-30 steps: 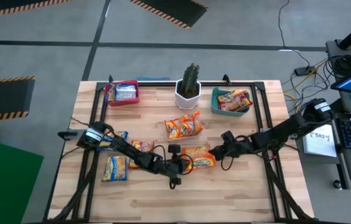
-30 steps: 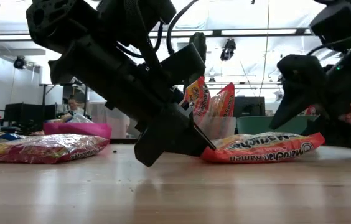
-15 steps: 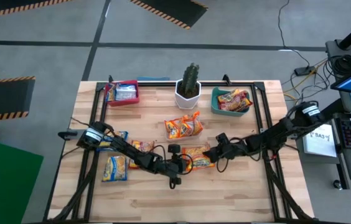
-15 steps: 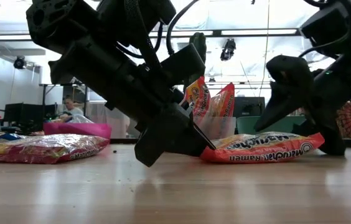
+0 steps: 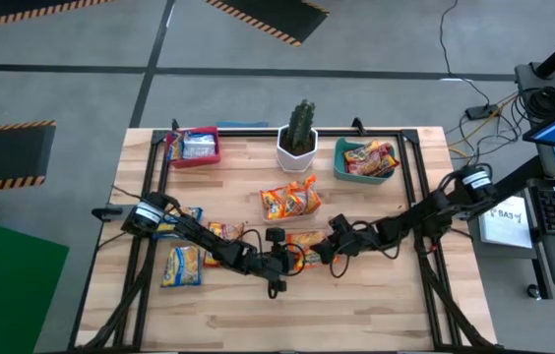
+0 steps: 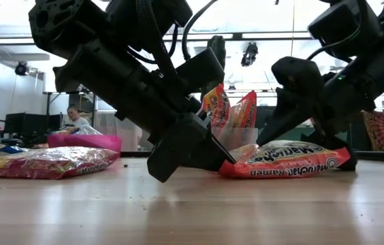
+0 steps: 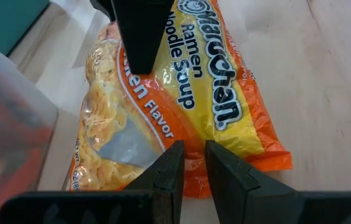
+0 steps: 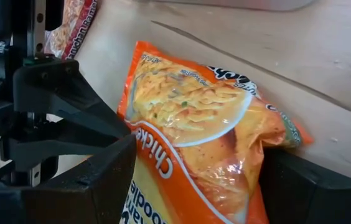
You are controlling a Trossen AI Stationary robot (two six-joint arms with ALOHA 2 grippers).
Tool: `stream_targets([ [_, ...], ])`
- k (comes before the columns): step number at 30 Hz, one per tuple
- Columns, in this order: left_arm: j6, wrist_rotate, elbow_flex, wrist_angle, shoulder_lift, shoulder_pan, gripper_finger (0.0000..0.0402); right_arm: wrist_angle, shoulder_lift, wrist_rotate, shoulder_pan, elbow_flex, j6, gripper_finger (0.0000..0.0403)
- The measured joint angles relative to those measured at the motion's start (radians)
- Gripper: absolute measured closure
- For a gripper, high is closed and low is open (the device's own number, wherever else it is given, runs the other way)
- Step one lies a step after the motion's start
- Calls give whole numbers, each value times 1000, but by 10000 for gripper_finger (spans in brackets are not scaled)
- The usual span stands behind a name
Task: Sort Maruchan noodles
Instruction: Put the orange noodle pack into the transparent bin
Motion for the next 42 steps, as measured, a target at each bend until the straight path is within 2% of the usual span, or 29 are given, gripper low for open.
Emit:
stream_targets([
  [5,0,0,0,3,1,0,350,5,32,10,0,27,-22,136],
  [10,0,1,0,3,1,0,350,1,41,15,0,55,-59,166],
  [13,0,2,0,4,1,0,350,0,37,13,0,58,-66,200],
  [19,6,0,-1,-3,-5,-8,350,0,10,4,2,56,-90,296],
  [24,49,-4,-4,-92,-69,-27,350,0,-20,-5,9,56,-122,358],
  [32,191,-100,-26,-293,-333,-75,350,6,-31,-9,19,105,-264,350],
  [37,333,-101,-86,-287,-586,-100,350,31,-27,22,31,192,-412,356],
  [42,376,-103,-170,-285,-848,-97,350,17,-27,85,27,305,-539,360],
])
